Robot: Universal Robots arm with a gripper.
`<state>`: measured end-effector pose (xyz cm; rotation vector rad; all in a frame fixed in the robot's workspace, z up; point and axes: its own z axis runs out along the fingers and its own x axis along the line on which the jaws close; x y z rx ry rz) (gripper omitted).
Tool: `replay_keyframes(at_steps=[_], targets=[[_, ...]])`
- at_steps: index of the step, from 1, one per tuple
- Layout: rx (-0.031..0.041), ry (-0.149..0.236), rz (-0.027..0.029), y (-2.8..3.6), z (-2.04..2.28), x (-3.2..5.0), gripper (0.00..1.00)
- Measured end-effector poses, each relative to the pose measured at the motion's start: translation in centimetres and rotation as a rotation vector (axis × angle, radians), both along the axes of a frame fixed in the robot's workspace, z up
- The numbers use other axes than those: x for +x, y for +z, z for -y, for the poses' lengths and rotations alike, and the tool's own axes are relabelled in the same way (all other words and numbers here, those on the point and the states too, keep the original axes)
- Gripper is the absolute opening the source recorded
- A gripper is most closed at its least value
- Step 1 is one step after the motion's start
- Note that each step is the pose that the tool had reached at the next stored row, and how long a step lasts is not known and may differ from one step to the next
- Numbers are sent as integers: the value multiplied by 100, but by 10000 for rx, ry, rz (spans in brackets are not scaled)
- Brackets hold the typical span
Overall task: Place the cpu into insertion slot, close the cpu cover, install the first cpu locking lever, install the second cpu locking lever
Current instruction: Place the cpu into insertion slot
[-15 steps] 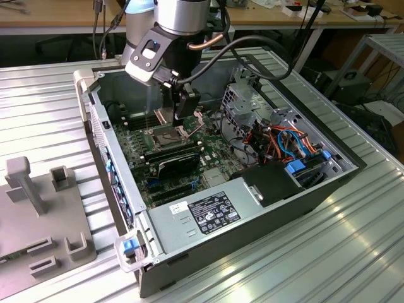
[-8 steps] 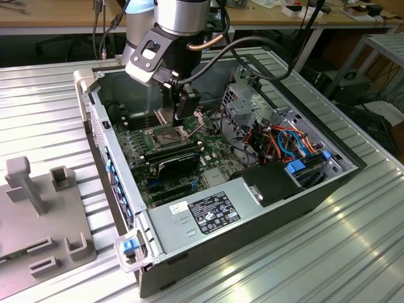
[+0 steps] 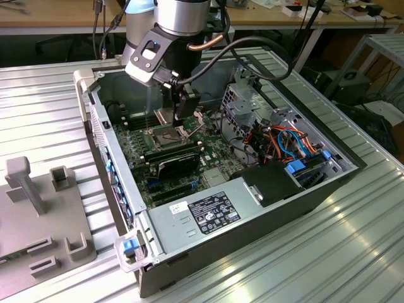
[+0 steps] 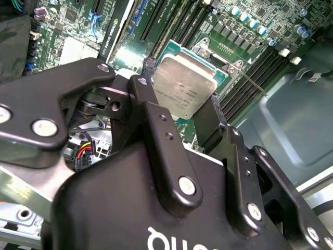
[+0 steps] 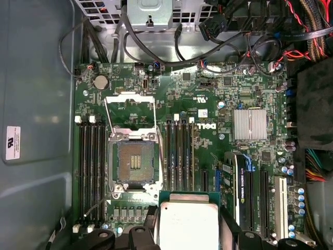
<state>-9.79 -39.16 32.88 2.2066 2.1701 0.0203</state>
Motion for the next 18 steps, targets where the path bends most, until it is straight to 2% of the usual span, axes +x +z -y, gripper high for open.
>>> replay_keyframes(at_steps=[1,2,4,7,9,14,18], targets=[[0,1,0,-28,0,4,55],[-2,0,0,-83,-2,41,55],[-1,2,0,-180,-8,55,55],[-1,2,-1,-250,-26,61,55],[-1,2,0,-277,-56,64,55],[-1,3,0,-367,-205,150,55],[-1,3,-1,-435,-306,232,55]])
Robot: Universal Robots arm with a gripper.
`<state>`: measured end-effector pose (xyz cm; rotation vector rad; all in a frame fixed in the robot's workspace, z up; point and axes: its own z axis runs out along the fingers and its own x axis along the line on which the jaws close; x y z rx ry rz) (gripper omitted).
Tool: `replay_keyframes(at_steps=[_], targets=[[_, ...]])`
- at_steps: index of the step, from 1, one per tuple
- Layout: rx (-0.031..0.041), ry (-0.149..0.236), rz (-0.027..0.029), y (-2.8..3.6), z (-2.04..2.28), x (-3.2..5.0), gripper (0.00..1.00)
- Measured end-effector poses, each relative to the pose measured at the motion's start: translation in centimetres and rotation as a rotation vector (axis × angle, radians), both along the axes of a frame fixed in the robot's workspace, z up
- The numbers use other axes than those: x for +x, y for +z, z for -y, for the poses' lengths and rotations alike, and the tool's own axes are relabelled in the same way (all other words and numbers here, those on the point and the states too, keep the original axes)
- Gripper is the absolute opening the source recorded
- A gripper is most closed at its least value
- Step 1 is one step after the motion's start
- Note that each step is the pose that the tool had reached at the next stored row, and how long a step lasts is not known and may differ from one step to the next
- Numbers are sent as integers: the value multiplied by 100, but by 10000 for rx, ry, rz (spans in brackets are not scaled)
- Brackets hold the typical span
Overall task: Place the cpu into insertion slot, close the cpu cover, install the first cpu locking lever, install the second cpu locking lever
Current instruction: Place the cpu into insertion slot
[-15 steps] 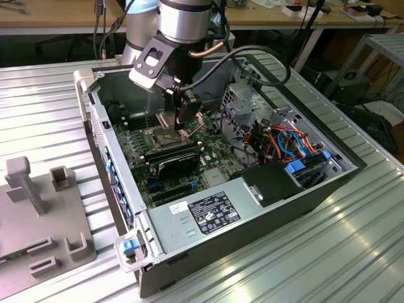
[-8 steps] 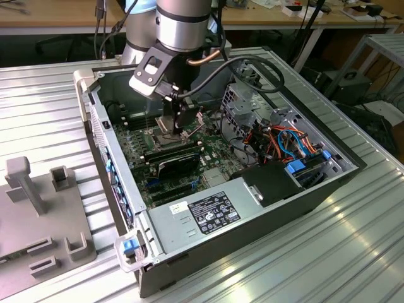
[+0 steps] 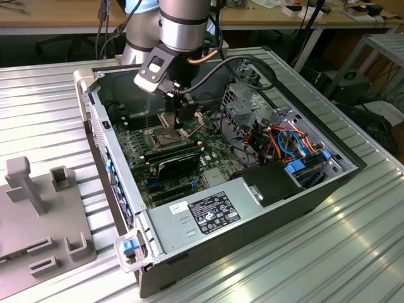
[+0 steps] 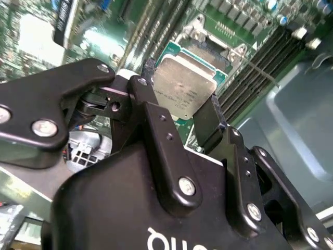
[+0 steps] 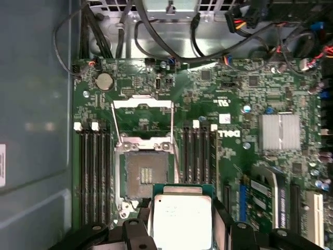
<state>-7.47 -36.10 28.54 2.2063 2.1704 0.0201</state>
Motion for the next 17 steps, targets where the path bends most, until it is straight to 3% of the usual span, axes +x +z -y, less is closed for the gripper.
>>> replay_keyframes(at_steps=[3,8,12,17], targets=[[1,-3,1,-74,-84,61,55],[1,-1,1,-198,-189,110,55],[-1,-1,0,-293,-240,110,55],[1,9,1,-402,-261,110,55]])
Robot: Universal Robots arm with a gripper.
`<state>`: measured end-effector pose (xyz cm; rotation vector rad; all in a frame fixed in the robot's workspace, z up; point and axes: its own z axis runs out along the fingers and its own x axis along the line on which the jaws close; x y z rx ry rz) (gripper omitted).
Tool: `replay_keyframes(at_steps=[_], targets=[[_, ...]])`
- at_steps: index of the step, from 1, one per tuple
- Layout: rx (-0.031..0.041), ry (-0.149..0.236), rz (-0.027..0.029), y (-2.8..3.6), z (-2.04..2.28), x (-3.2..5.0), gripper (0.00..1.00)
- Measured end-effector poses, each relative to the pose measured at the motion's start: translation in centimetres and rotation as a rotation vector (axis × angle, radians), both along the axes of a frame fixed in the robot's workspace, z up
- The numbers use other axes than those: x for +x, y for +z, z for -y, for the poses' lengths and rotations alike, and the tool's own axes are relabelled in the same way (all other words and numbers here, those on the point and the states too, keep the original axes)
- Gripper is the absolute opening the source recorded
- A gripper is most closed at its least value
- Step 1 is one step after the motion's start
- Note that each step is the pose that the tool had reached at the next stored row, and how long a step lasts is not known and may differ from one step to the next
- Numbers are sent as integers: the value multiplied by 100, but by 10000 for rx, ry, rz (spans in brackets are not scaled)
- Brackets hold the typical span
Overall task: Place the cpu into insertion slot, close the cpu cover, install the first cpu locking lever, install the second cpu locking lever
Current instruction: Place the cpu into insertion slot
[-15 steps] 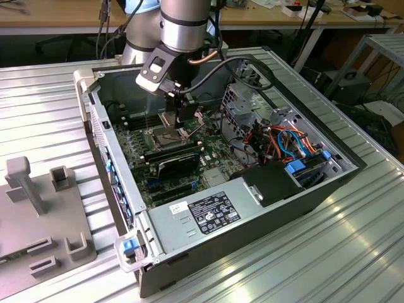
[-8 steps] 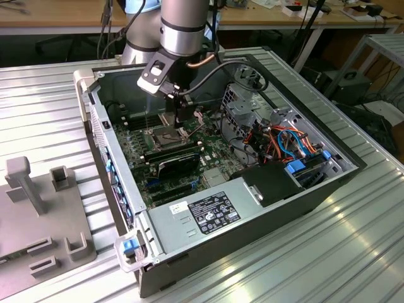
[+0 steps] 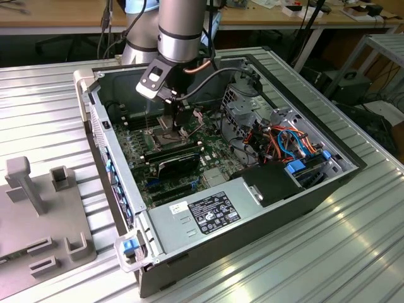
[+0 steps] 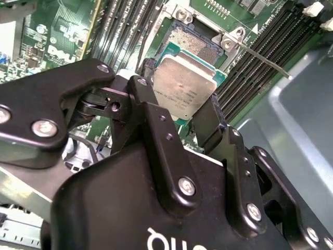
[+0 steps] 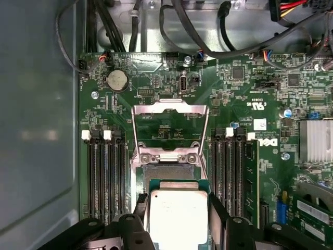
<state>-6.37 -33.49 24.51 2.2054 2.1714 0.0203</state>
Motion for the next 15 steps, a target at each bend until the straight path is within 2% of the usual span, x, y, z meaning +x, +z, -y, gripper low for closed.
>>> replay_keyframes(at_steps=[7,15], targets=[[0,22,-1,-136,-6,0,55],[2,23,-1,-139,-6,0,55]])
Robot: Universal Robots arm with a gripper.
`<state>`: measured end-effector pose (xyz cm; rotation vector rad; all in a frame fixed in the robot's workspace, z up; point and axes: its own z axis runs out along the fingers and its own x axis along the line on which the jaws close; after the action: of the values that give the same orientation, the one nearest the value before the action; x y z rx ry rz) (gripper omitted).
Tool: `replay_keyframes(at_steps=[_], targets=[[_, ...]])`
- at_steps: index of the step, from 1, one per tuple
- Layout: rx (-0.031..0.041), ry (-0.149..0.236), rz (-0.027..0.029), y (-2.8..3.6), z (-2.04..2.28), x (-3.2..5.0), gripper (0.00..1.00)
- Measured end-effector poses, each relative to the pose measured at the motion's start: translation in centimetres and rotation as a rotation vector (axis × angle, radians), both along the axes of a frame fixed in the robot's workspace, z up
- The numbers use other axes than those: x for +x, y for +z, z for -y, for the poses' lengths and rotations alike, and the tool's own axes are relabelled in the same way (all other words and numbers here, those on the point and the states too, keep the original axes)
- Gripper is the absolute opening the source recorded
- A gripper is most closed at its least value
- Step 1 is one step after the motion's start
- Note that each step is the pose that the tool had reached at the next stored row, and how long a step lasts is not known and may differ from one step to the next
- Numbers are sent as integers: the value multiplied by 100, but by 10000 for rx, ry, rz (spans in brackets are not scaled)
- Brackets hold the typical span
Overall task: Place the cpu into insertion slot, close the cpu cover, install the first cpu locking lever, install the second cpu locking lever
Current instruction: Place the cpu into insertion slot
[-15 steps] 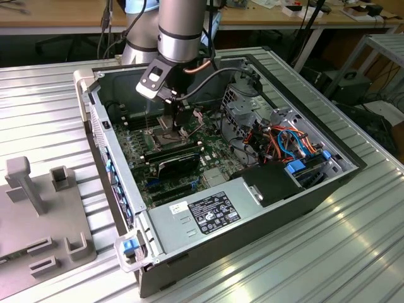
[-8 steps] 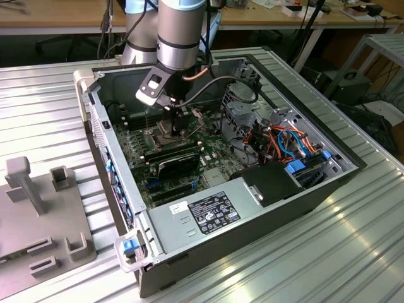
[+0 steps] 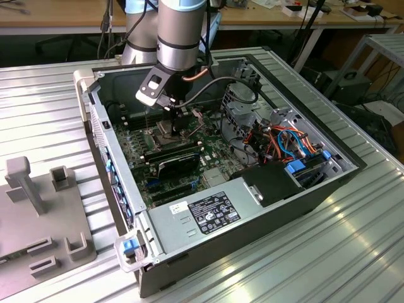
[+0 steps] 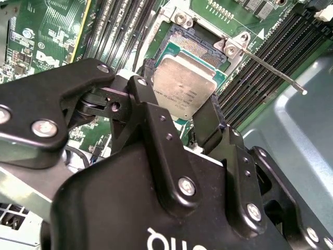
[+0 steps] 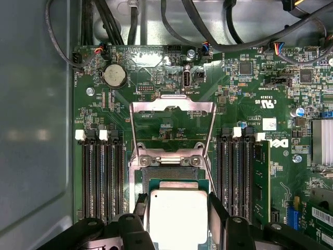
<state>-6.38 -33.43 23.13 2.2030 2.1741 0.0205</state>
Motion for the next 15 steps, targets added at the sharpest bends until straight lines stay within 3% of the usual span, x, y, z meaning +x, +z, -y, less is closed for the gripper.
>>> replay_keyframes(at_steps=[7,15], targets=[[3,0,2,-10,0,0,55],[3,248,1,-182,-29,0,55]])
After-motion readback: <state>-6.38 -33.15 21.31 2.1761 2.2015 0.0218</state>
